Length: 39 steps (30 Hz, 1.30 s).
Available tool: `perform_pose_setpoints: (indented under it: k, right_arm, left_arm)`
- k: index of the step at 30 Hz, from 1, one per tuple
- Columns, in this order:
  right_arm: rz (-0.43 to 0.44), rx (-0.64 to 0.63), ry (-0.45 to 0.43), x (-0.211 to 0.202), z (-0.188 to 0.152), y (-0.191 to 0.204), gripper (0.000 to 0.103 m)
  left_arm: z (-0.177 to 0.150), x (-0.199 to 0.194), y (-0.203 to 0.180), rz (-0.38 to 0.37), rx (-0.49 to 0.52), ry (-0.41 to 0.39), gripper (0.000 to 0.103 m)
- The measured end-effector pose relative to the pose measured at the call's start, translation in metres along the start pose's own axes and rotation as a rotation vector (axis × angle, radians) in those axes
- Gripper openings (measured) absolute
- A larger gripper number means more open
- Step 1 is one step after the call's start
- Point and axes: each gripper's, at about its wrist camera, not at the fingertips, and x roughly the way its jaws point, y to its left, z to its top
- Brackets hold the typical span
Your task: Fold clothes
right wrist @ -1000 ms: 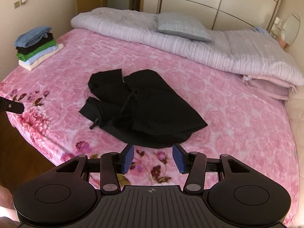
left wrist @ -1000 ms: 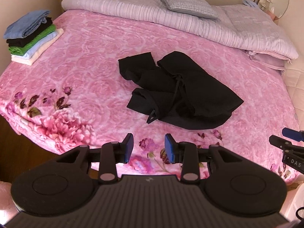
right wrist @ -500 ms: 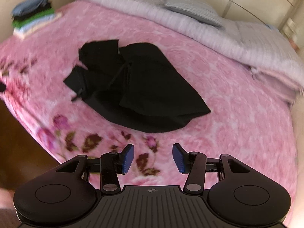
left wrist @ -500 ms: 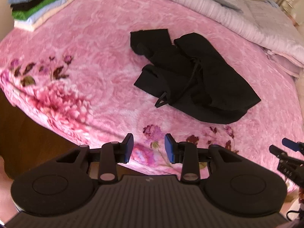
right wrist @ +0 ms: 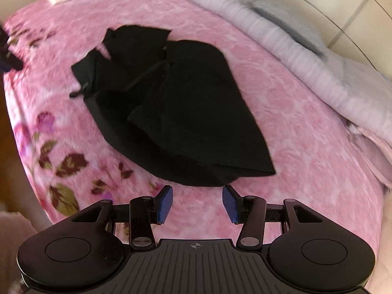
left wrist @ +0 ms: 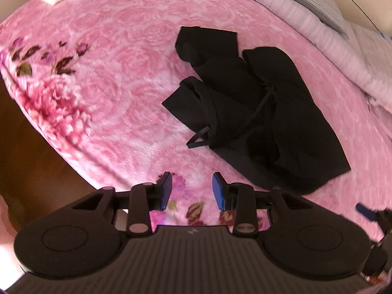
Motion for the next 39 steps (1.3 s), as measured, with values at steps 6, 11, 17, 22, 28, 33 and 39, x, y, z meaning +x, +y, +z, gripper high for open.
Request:
perform_pose_setpoints:
  k: [6, 11, 17, 22, 28, 33, 39]
  right_arm:
    - [-0.041, -0.187, -0.047, 0.039, -0.003, 0.018, 0.049]
    - [-0.084, -0.270, -0.068, 0.069, 0.000, 0.036, 0.049]
    - [-0.133, -0.299, -0.070, 0.103, 0.015, 0.055, 0.049]
    - [-0.161, -0.325, -0.070, 0.121, 0.024, 0.068, 0.049]
    - [-0.200, -0.373, -0.064, 0.141, 0.031, 0.076, 0.049]
    - [-0.223, -0.409, -0.067, 0.156, 0.038, 0.075, 0.049]
    - [-0.122, -0.268, -0.090, 0.149, 0.053, 0.045, 0.005]
  left_arm:
    - [0.011, 0.033, 0.006, -0.003, -0.068, 0.016, 0.032]
    - [0.026, 0.065, 0.015, -0.035, -0.090, 0.022, 0.032]
    - [0.053, 0.099, 0.029, -0.149, -0.182, 0.035, 0.035]
    - [0.073, 0.120, 0.036, -0.199, -0.235, 0.031, 0.037]
    - [0.087, 0.144, 0.043, -0.288, -0.340, 0.033, 0.038]
    - [0.091, 0.165, 0.045, -0.349, -0.433, 0.023, 0.039]
    - [0.094, 0.180, 0.034, -0.325, -0.359, 0.022, 0.007]
